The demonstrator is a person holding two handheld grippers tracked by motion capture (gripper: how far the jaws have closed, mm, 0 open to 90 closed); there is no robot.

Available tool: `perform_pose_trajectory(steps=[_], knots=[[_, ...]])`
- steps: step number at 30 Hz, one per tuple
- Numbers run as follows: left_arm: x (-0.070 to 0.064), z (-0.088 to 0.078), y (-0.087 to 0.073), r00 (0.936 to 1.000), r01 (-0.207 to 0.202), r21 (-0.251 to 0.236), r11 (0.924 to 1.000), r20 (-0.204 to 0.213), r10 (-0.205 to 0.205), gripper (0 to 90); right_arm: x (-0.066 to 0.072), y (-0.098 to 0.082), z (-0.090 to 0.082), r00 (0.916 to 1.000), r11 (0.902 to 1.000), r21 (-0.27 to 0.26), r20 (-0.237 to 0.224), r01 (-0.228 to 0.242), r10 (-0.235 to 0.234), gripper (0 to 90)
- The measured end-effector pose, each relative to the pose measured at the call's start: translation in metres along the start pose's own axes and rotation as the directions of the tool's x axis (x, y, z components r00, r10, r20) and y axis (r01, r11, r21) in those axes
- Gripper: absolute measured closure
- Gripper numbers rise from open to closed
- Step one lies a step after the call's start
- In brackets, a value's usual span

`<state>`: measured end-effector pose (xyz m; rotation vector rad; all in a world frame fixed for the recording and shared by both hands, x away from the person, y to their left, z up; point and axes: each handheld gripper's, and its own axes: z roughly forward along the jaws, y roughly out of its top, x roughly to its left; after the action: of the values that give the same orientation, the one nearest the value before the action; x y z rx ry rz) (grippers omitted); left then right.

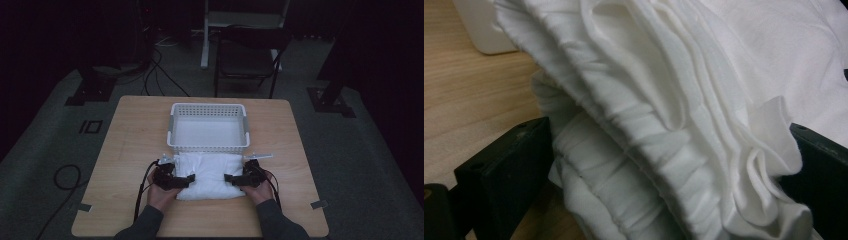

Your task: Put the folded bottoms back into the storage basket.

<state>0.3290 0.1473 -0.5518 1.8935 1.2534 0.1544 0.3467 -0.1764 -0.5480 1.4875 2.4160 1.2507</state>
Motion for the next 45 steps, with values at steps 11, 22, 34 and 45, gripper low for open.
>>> perform_pose_trajectory(steps=[11, 22, 34, 45], knots=[[0.003, 0.001, 0.000, 0.9998, 0.004, -0.001, 1.0000, 0.021, -0.004, 0.1, -0.003, -0.001, 0.000, 0.9985, 1.0000, -0.008, -0.054, 0.000, 0.000, 17.8], [-0.004, -0.002, 0.000, 0.9984, -0.034, -0.010, 0.9994, -0.045, 0.034, 0.0, -0.004, -0.001, 0.001, 0.9964, 0.9999, -0.012, -0.084, -0.006, 0.005, 20.7], [0.005, -0.001, -0.002, 0.9965, 0.021, 0.004, 0.9998, 0.080, -0.022, 9.4, -0.005, -0.001, 0.001, 0.9938, 0.9998, -0.007, -0.110, -0.017, 0.016, 25.6], [0.003, -0.002, -0.001, 0.9863, 0.036, 0.019, 0.9992, 0.160, -0.039, 35.9, -0.006, -0.001, 0.003, 0.9860, 0.9991, 0.002, -0.162, -0.042, 0.042, 43.4]])
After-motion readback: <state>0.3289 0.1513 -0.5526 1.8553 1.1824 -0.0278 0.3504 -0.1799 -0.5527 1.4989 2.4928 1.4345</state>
